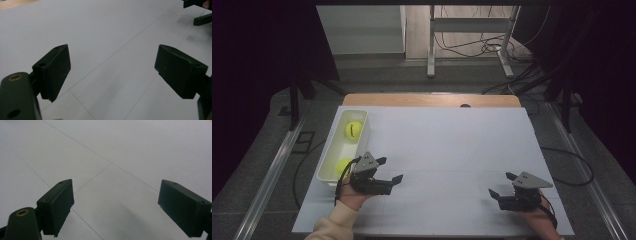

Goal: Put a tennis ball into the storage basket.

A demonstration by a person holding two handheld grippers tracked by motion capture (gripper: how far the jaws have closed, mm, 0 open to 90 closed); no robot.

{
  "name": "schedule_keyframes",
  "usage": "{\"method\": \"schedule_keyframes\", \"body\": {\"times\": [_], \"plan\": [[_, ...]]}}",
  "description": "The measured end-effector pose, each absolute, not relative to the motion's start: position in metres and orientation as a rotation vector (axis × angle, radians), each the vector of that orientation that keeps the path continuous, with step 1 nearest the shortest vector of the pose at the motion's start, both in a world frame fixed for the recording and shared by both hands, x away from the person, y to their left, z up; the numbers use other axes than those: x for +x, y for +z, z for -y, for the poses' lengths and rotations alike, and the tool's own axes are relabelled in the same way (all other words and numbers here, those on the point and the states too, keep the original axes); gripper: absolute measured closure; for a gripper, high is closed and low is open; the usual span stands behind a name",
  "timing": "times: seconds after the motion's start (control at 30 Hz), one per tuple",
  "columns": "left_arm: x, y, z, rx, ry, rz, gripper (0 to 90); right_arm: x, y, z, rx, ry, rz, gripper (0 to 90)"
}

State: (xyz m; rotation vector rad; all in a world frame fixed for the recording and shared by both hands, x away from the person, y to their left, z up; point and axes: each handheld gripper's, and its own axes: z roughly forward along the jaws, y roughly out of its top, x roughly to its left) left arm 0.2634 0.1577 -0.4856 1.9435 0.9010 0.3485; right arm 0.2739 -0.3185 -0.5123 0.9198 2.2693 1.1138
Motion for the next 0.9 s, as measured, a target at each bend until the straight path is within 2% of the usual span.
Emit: {"method": "schedule_keyframes", "body": {"times": [0.23,0.9], "plan": [[0.247,-0.498,-0.157,1.981,0.371,-0.854,15.1,0.274,-0.513,0.318,0.920,1.117,-2.270,13.7],[0.235,-0.509,-0.171,1.936,0.361,-0.920,14.9,0.273,-0.512,0.317,0.911,1.136,-2.276,13.7]]}}
